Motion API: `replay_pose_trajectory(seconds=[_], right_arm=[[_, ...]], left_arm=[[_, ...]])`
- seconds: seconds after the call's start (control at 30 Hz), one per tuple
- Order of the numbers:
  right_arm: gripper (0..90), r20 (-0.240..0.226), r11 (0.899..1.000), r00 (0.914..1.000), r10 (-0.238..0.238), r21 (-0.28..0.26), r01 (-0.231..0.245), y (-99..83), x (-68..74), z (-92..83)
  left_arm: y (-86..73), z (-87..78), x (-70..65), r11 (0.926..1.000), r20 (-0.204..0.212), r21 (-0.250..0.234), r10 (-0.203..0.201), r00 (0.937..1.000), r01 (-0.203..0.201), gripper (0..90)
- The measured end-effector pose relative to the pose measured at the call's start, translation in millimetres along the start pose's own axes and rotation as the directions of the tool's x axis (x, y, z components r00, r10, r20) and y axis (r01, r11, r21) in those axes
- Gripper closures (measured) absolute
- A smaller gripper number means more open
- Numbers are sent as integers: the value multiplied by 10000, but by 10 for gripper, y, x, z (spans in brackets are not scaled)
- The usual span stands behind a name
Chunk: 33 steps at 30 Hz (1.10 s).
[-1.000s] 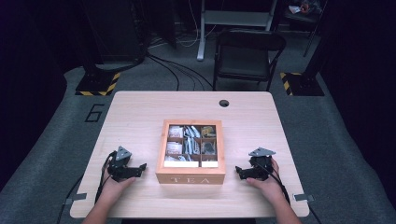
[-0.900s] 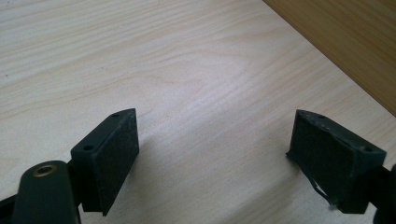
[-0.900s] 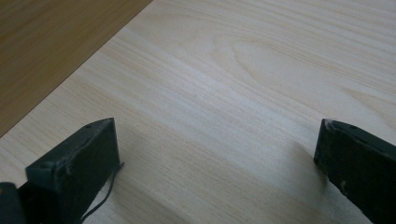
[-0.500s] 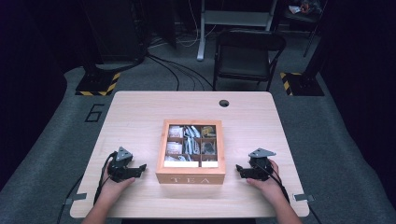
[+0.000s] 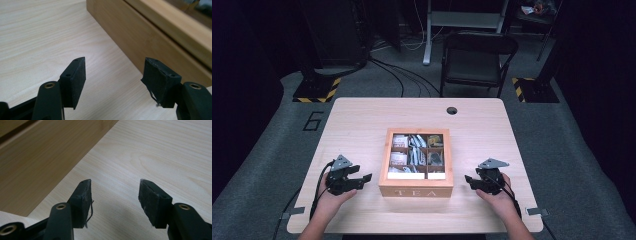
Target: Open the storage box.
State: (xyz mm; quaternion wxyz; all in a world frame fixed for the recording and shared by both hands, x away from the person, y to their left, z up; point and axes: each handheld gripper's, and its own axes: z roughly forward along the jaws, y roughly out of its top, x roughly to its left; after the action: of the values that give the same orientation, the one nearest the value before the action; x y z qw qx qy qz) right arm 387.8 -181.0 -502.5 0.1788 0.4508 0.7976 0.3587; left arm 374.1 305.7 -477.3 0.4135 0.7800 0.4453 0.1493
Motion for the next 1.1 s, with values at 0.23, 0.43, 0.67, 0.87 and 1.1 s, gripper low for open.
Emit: replay_pose_trajectory(seconds=[0.23, 0.43, 0.67, 0.87, 1.1], right_arm=[[413, 154, 9999, 9998, -119, -74, 120, 9, 5, -49], [435, 36, 10000, 9999, -97, 17, 97, 14, 5, -55], [446, 68, 9996, 9996, -268, 81, 268, 0, 4, -38], [449, 54, 9995, 9996, -288, 94, 288, -10, -4, -31], [452, 96, 9996, 9997, -231, 166, 229, -19, -22, -31]], left_arm=[[16, -106, -95, 9994, 152, 36, 347, 9993, -348, 347], [-14, -148, -157, 9981, 479, 107, 600, 9971, -606, 416], [-82, -212, -276, 9942, 970, 81, 1063, 9896, -1076, 457], [-91, -208, -361, 9911, 1275, -54, 1324, 9830, -1328, 480], [-94, -169, -451, 9839, 1564, 76, 1754, 9720, -1787, 504]])
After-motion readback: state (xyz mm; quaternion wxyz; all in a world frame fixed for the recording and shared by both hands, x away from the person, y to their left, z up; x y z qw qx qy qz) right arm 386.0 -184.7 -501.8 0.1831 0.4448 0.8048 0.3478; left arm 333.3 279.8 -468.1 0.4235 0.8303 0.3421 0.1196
